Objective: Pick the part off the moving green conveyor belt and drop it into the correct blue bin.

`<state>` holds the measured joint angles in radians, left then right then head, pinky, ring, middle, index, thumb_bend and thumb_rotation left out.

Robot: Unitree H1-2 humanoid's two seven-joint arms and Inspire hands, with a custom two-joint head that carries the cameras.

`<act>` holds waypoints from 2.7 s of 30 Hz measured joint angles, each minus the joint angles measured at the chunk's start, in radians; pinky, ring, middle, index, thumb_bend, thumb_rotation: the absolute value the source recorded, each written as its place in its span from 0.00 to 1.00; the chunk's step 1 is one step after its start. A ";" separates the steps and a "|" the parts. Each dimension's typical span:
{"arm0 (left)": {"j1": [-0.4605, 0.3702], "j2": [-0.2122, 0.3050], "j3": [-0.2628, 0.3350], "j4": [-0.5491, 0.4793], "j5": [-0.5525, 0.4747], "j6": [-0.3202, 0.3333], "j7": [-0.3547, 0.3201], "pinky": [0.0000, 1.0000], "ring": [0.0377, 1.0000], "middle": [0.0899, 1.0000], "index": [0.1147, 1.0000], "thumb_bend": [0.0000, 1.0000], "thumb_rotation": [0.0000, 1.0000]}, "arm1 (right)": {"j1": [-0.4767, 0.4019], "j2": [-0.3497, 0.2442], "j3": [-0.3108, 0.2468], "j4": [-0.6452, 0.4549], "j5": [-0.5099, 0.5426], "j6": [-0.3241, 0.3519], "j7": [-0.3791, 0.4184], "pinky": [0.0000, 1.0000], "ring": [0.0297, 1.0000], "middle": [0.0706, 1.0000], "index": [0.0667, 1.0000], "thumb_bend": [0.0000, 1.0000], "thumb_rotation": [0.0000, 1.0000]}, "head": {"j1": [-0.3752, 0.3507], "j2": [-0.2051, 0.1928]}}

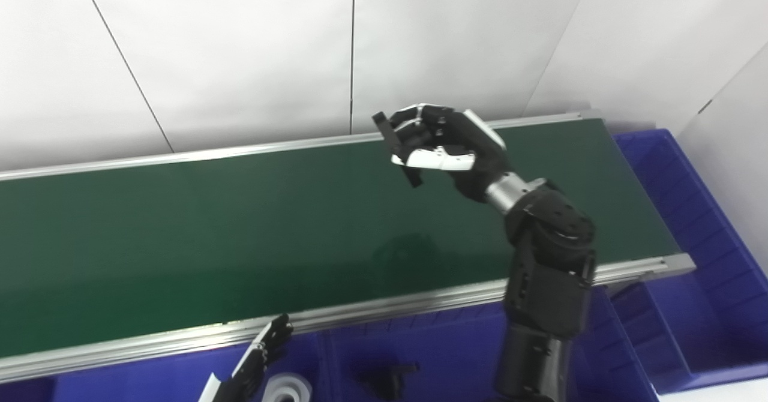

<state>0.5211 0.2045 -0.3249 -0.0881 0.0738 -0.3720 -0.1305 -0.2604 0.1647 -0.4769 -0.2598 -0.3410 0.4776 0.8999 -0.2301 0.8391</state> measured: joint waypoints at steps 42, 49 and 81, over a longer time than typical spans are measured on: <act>0.038 0.025 0.068 -0.101 -0.062 0.079 -0.073 0.88 0.90 0.88 0.90 0.93 0.89 | 0.805 -0.056 0.426 -0.378 0.668 0.000 -0.686 0.15 0.19 0.42 0.45 0.53 0.00 | -0.020 0.064; 0.029 0.027 0.079 -0.110 -0.064 0.102 -0.082 0.88 0.90 0.89 0.90 0.96 0.89 | 0.854 -0.103 0.435 -0.379 0.682 -0.007 -0.721 0.16 0.20 0.36 0.49 0.52 0.00 | -0.015 0.069; 0.038 0.020 0.073 -0.154 -0.060 0.136 -0.083 0.88 0.90 0.89 0.90 0.94 0.89 | 0.746 -0.384 0.591 -0.177 -0.027 -0.569 -0.780 0.21 0.26 0.38 0.50 0.52 0.00 | 0.002 0.091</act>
<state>0.5594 0.2242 -0.2524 -0.2425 0.0141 -0.2355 -0.2139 0.4856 -0.2192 0.1144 -0.4368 -0.3683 -0.0916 0.1202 -0.2286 0.9296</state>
